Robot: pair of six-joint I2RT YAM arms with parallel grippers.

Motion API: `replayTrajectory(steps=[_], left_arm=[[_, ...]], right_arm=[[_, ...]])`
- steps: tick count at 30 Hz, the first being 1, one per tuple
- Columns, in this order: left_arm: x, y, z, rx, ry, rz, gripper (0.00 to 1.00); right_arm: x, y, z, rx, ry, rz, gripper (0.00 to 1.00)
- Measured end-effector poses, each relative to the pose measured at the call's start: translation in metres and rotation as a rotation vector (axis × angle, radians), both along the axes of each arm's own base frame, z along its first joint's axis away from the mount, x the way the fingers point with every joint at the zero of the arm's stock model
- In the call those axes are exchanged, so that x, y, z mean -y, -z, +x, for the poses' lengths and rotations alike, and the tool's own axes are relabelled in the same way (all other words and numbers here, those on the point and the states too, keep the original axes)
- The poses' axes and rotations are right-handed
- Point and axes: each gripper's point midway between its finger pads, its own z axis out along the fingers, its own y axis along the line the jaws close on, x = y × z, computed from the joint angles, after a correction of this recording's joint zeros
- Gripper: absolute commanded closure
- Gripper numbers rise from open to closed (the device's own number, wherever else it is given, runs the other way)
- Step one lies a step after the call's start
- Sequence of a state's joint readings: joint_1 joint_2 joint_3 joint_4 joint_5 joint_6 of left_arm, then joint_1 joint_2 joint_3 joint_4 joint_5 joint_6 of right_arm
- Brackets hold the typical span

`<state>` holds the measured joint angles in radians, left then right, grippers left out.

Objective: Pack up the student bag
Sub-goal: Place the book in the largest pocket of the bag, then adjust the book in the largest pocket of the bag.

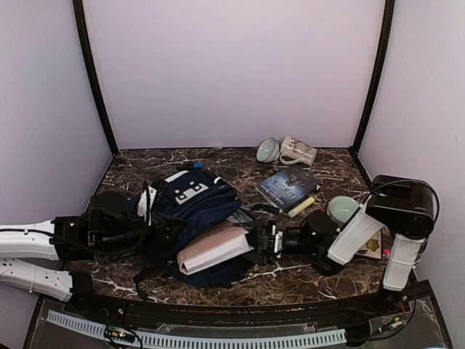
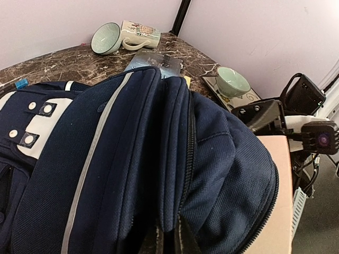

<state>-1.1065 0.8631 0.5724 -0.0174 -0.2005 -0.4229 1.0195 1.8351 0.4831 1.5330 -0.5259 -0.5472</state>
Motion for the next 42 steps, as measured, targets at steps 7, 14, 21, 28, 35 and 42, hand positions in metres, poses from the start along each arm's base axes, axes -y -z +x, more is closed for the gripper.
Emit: replayTrajectory(steps=[7,14,21,28,35,42], left_arm=[[0.003,0.009,0.007,0.001,-0.030,0.032,1.00],[0.006,0.001,0.023,0.030,-0.101,0.042,1.00],[0.002,0.005,0.031,0.043,-0.150,0.065,1.00],[0.004,0.017,0.033,0.036,-0.161,0.104,1.00],[0.005,0.015,0.036,0.044,-0.176,0.106,1.00],[0.007,0.016,0.038,0.045,-0.182,0.110,1.00]], right_arm=[[0.017,0.015,0.042,-0.180,0.297,-0.019,0.00],[-0.010,0.000,0.040,-0.348,0.430,-0.105,0.00],[-0.001,0.069,0.034,-0.601,0.579,-0.389,0.00],[0.014,0.092,0.024,-0.772,0.696,-0.501,0.00],[0.024,0.080,-0.001,-0.820,0.626,-0.519,0.00],[0.036,0.068,-0.013,-0.836,0.580,-0.493,0.00]])
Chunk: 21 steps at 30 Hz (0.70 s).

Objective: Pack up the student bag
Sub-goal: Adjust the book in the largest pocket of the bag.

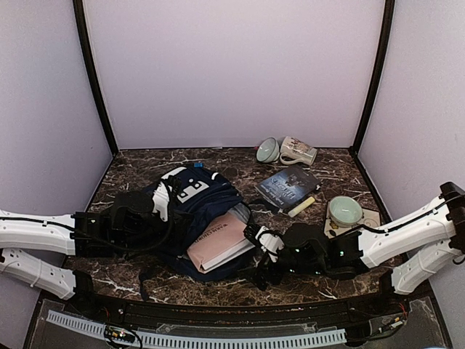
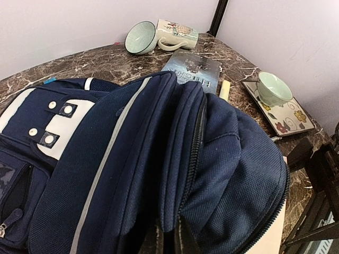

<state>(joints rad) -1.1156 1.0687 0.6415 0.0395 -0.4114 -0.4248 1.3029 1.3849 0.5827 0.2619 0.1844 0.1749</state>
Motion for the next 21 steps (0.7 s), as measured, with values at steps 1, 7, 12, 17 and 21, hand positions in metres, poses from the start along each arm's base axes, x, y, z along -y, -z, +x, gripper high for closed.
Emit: replayTrajectory(steps=[1,7,12,17,21], left_arm=[[0.001,0.001,0.000,-0.001,0.000,0.002,1.00],[0.003,0.003,0.001,-0.002,0.000,0.003,1.00],[0.003,0.002,0.001,-0.001,0.000,0.001,1.00],[0.003,0.001,0.001,-0.001,0.001,-0.002,1.00],[0.003,-0.001,0.001,0.002,0.002,-0.009,1.00]], right_arm=[[0.000,-0.001,0.000,0.002,0.002,0.003,0.00],[0.000,-0.007,0.007,0.025,0.035,0.026,0.03],[-0.004,-0.019,0.011,0.046,0.055,0.078,0.04],[-0.002,-0.024,0.018,0.066,0.096,0.096,0.04],[-0.003,-0.029,0.024,0.079,0.126,0.116,0.08]])
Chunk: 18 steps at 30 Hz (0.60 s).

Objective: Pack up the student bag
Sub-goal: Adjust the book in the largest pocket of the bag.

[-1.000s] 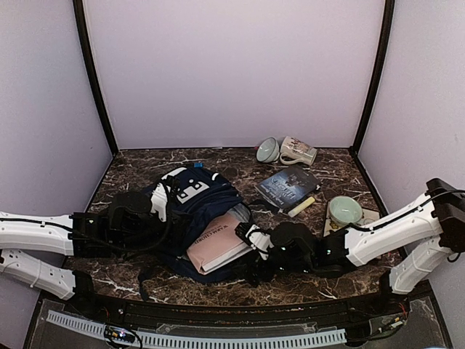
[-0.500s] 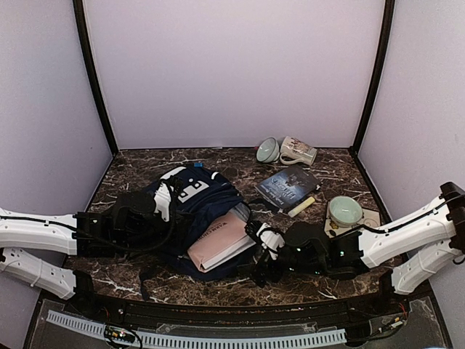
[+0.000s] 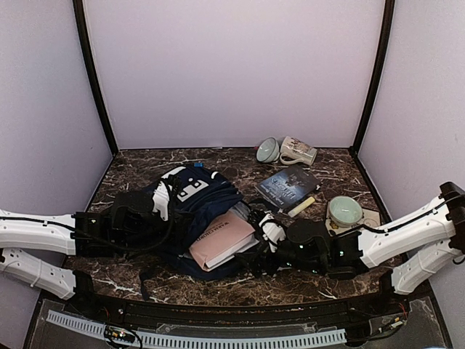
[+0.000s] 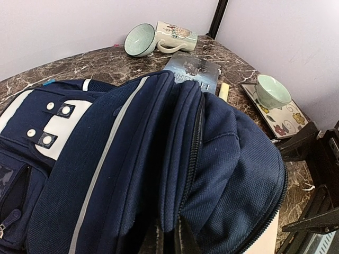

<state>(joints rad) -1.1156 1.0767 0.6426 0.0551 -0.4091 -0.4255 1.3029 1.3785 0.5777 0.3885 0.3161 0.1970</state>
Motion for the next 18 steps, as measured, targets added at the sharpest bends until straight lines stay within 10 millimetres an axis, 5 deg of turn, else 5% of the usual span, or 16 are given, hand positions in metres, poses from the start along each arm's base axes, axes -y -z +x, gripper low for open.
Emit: replayTrajectory(steps=[6,18], left_arm=[[-0.002,-0.003,-0.001,0.005,0.000,-0.010,1.00],[-0.006,-0.003,-0.004,0.005,0.006,-0.018,1.00]], right_arm=[[-0.012,-0.002,0.010,0.004,0.029,0.018,0.18],[-0.035,0.013,0.033,-0.026,0.051,0.012,0.23]])
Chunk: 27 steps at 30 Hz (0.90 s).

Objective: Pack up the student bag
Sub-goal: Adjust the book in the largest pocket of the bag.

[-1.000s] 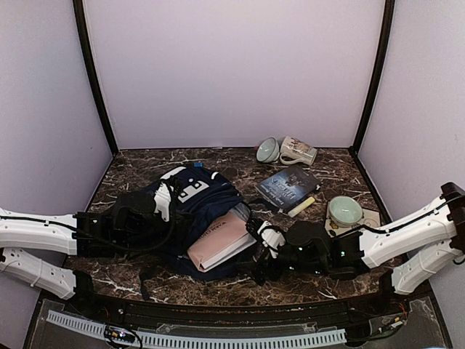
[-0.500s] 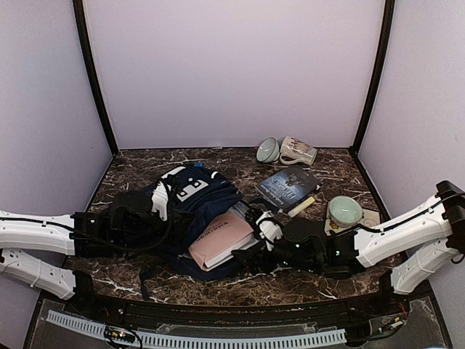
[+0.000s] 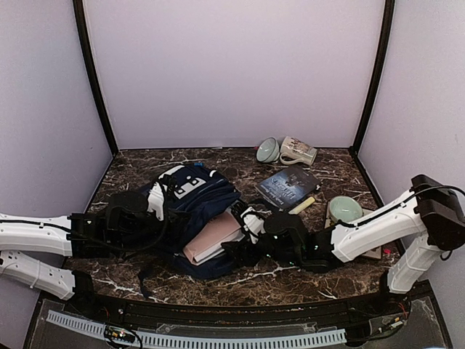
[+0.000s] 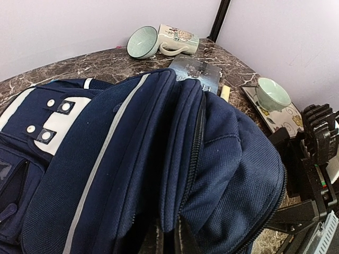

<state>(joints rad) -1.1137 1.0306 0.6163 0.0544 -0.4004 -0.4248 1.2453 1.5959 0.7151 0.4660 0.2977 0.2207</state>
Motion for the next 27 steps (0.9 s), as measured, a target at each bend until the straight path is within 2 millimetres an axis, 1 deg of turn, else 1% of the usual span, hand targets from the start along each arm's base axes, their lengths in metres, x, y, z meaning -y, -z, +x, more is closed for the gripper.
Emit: replayTrajectory(steps=[8,13,16,19,22,24,25,27], left_arm=[[-0.004,0.003,0.003,0.001,-0.013,0.009,1.00],[-0.008,0.005,0.004,0.000,-0.025,0.016,1.00],[-0.010,0.006,0.004,-0.002,-0.027,0.018,1.00],[-0.012,0.009,0.004,-0.006,-0.028,0.026,1.00],[-0.013,0.011,0.003,-0.009,-0.025,0.034,1.00],[-0.012,0.011,0.002,-0.013,-0.017,0.034,1.00],[-0.011,0.012,0.001,-0.014,-0.013,0.033,1.00],[-0.010,0.012,0.000,-0.018,-0.004,0.032,1.00]], right_arm=[[-0.011,0.006,0.032,-0.017,0.046,0.001,0.24],[-0.025,0.006,0.046,-0.017,0.059,0.004,0.25],[-0.032,0.006,0.050,-0.013,0.059,0.007,0.25],[-0.040,0.005,0.050,-0.005,0.030,0.029,0.23],[-0.051,0.003,0.035,0.022,-0.097,0.074,0.18],[-0.051,0.004,0.024,0.057,-0.174,0.095,0.19],[-0.049,0.006,0.022,0.077,-0.188,0.090,0.18],[-0.047,0.008,0.024,0.111,-0.199,0.075,0.16]])
